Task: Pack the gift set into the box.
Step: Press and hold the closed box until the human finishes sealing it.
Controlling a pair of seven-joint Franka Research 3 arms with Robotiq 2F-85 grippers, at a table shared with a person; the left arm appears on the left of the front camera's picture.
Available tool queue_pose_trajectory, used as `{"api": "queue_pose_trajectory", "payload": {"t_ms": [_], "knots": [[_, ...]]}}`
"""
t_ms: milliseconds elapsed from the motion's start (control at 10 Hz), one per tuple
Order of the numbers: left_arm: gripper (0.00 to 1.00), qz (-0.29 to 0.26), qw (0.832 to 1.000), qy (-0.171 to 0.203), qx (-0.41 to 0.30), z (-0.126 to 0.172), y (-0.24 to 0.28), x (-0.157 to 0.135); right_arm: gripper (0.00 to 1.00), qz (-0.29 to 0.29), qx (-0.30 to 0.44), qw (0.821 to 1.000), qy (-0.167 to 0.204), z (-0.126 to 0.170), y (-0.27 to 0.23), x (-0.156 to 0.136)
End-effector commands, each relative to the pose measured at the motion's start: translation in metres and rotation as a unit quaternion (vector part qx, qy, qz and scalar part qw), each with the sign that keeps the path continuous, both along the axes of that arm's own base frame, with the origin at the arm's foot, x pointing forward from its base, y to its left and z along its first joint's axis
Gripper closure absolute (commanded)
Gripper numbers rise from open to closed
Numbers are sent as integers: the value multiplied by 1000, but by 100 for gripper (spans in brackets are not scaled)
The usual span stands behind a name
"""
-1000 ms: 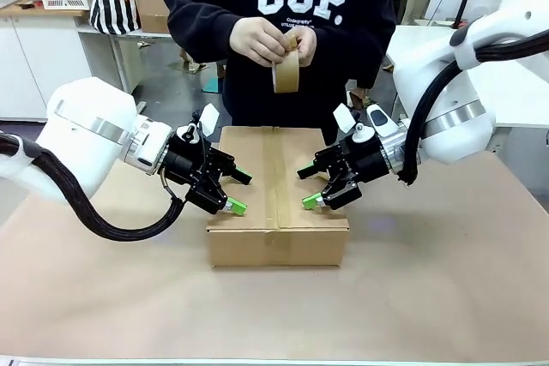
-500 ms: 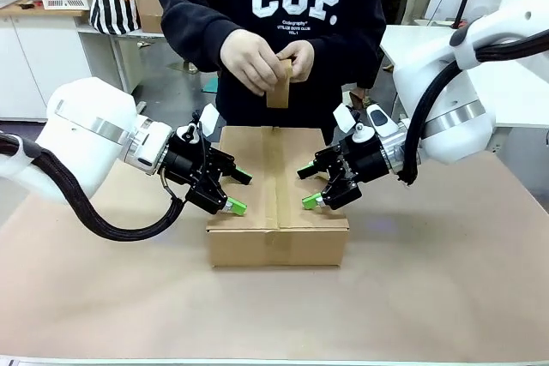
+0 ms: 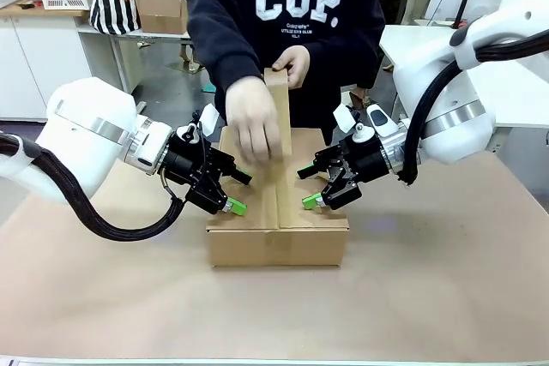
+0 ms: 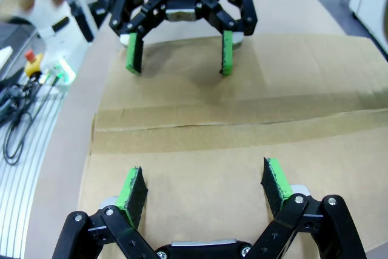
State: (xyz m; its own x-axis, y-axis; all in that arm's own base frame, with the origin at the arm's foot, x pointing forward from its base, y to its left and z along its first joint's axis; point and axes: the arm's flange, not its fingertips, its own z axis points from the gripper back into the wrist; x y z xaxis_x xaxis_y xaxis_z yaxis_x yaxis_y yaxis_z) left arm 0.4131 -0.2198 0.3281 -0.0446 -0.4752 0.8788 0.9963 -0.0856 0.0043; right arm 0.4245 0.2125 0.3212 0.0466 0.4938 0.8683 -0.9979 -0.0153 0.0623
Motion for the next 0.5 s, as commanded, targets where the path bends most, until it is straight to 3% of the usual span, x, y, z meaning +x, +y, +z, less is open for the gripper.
{"api": "queue_pose_trajectory", "payload": {"t_ms": [0, 400], "knots": [[0, 0, 1000, 7, -3, -2, 1, -1, 0, 1, -4, 1000, 0, -2, -1, -3], [0, 0, 1000, 7, -3, -2, 1, -1, 0, 1, -4, 1000, 0, -2, -1, -3]]}}
